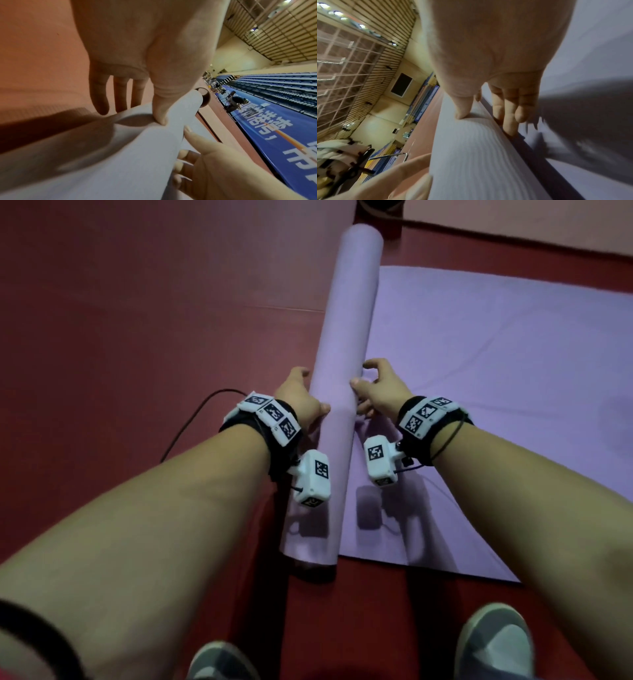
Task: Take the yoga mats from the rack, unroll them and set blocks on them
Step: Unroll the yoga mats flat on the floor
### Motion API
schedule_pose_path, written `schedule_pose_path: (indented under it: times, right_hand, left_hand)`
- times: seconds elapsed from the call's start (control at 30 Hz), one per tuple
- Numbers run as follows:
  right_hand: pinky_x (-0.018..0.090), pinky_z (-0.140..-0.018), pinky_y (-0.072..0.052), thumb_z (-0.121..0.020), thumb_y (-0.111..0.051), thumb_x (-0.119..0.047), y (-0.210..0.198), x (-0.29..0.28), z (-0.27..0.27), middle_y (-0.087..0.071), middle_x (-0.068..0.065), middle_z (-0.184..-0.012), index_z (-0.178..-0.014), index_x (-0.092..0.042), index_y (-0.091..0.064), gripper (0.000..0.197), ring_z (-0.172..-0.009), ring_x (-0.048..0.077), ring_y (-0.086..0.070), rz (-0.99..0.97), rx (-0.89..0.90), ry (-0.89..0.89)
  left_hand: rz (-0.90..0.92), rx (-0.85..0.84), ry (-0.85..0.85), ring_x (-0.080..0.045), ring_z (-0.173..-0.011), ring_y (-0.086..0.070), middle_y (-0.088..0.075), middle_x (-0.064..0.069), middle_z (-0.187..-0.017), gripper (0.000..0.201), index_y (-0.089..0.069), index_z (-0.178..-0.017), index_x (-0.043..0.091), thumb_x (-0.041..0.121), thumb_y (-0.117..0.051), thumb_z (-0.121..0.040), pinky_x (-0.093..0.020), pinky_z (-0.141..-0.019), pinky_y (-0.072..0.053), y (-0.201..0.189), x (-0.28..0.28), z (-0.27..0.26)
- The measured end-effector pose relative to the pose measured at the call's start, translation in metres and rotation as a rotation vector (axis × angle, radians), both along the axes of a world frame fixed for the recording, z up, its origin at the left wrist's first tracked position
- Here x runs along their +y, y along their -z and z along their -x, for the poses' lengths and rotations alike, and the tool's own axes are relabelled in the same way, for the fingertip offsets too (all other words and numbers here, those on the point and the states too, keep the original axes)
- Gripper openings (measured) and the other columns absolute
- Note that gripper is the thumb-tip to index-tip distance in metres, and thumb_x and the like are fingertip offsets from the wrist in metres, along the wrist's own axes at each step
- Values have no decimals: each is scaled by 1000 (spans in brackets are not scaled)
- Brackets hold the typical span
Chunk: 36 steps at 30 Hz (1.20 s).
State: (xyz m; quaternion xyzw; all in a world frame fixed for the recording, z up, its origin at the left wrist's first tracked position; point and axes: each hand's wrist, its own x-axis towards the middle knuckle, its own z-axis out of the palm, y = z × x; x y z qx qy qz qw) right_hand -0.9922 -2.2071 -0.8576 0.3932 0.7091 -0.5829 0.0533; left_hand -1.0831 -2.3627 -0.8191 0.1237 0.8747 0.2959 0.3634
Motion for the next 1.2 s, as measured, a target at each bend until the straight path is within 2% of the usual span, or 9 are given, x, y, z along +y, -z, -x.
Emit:
schedule_pose_path:
  times: [0.2, 0.37, 0.5, 0.63, 0.77, 0.9, 1.0, 1.1, 1.2]
  right_hand:
    - [24, -43, -37, -90, -67, -42, 5, -23, 15, -46, 3, -55, -128, -8, -43, 56, -37, 15, -40, 246, 42, 77]
    - [26, -45, -45, -85, -70, -44, -12, -39, 43, -62, 8, -86, -123, -17, -44, 53, -50, 18, -55, 90, 54, -26]
    - [36, -66, -54, -77, -76, -46, -26, -53, 60, -62, 5, -109, -129, -15, -41, 69, -88, 23, -65, -61, 95, -98]
    - [34, -56, -51, -76, -68, -44, -28, -59, 62, -64, 13, -100, -130, -25, -40, 63, -72, 25, -64, 19, 138, -148]
    - [28, -53, -47, -88, -64, -17, -30, -59, 62, -58, 5, -95, -155, -32, -17, 84, -56, 14, -53, 138, 165, -116]
    - [31, -58, -50, -88, -59, -7, -38, -64, 68, -58, 8, -108, -155, -32, -20, 81, -69, 18, -56, 154, 222, -100]
    - [36, -70, -54, -89, -55, 0, -43, -65, 75, -51, 0, -85, -152, -20, -32, 70, -73, 14, -56, 99, 264, -102]
    - [33, -76, -51, -89, -54, 3, -48, -71, 81, -55, 2, -89, -147, -12, -39, 62, -81, 13, -57, 108, 325, -142]
    - [31, -91, -52, -90, -56, 1, -54, -86, 84, -61, -1, -102, -144, -11, -38, 59, -99, 13, -59, 84, 351, -241]
  left_hand:
    - [167, 318, 309, -35, -107, -59, -44, -10, -127, 82, -32, -148, 38, 52, -72, -77, -41, -92, -50, -24, -34, 4]
    - [371, 263, 480, -38, -111, -57, -38, -14, -135, 126, 5, -155, 35, 72, -74, -63, -47, -87, -52, -20, -47, -16]
    - [321, 233, 318, -38, -116, -54, -39, -15, -136, 125, 13, -156, 28, 65, -71, -70, -42, -86, -47, -19, -52, -26]
    - [290, 185, 180, -41, -119, -53, -37, -16, -140, 116, 2, -156, 32, 39, -77, -72, -47, -95, -49, -27, -60, -13]
    - [222, 241, 198, -41, -121, -47, -27, -10, -147, 98, -9, -153, 46, 13, -61, -77, -49, -96, -48, -31, -64, -6]
    - [206, 278, 226, -42, -124, -44, -21, -6, -153, 94, -10, -150, 50, 28, -65, -77, -49, -96, -47, -28, -60, -7]
    - [289, 326, 231, -40, -122, -48, -27, -10, -149, 113, 2, -154, 42, 52, -75, -72, -50, -94, -48, -26, -61, -2]
    - [338, 324, 176, -40, -118, -48, -32, -14, -141, 108, 2, -155, 40, 31, -71, -77, -50, -94, -48, -28, -70, 8]
    - [347, 363, 104, -38, -120, -43, -35, -13, -136, 91, -15, -155, 36, 17, -61, -79, -48, -97, -46, -32, -82, 17]
